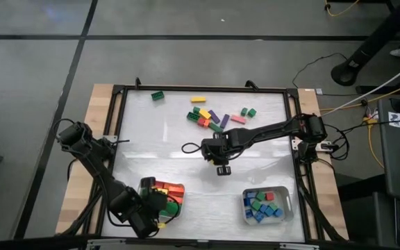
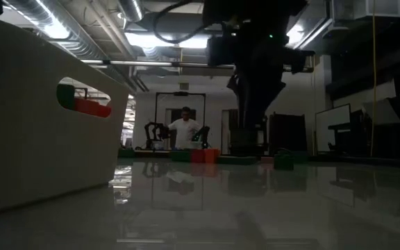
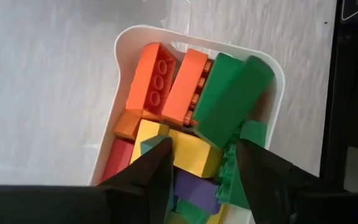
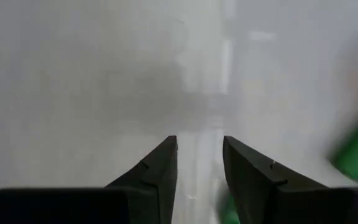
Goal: Sort blocks by size
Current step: Put the square green game piece into the gray bin
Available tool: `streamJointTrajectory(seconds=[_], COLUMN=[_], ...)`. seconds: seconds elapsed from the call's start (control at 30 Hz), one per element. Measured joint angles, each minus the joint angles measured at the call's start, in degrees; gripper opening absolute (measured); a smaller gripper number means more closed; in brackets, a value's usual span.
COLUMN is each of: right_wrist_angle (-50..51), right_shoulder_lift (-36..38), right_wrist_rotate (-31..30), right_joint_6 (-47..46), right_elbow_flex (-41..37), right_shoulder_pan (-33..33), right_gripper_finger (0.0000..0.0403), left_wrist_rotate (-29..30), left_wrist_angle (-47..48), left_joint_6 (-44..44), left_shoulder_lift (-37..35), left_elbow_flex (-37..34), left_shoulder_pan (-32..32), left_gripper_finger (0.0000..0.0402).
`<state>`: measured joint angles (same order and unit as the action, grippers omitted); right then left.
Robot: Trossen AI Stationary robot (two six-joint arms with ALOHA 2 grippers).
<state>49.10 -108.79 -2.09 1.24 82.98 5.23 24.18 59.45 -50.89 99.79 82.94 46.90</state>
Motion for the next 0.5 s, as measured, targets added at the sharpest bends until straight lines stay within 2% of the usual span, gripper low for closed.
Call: streamJointTrajectory(seconds=[0.13,0.3,0.5], right_wrist_angle=[5.6,11.8,11.9], right_shoulder_lift=[0.0,0.0,-0.1], right_wrist_rotate=[-5.4,-4.9,-4.9], right_joint_6=[-3.9,-9.2,-10.0], right_elbow_flex=[0.0,-0.9,-1.3], right_shoulder_pan=[-0.9,-3.9,-7.7], right_gripper_finger=[0.0127,0.0127,0.0127], left_wrist_rotate=[0.0,0.1,0.2], left_wrist_angle=[0.0,0.0,0.0], left_joint_6=[2.1,4.0,6.4], left_shoulder_lift=[0.0,0.0,0.0], left_elbow_flex=[0.0,0.0,0.0], left_shoulder_pan=[-0.5,-0.9,-1.6], left_gripper_finger=[0.0163,0.0164,0.0164])
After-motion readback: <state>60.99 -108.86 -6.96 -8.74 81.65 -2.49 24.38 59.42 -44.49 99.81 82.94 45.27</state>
